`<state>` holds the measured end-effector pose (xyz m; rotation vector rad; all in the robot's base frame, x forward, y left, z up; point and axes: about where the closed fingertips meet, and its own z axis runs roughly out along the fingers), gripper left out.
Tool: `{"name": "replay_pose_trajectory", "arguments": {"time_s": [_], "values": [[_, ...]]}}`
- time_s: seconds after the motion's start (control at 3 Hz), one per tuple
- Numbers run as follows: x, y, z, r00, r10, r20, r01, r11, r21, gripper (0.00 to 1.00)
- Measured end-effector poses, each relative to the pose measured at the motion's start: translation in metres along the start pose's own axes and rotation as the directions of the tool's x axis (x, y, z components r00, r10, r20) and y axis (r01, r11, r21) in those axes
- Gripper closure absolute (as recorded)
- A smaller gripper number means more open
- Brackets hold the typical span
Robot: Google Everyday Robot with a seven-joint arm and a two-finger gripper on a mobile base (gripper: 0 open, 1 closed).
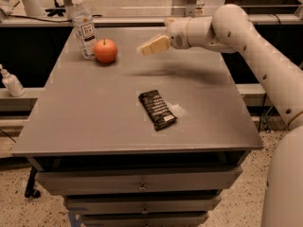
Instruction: Move apple near blue plastic bottle
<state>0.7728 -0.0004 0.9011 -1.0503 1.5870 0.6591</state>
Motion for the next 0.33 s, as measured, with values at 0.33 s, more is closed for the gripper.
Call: {"name": "replay_pose_trajectory", "arguments": {"time_s": [0.33], "values": [[-0.0053,-0.0055,-0.0037,1.0,0.0,0.015,0.0,1.0,0.008,0.0]]}}
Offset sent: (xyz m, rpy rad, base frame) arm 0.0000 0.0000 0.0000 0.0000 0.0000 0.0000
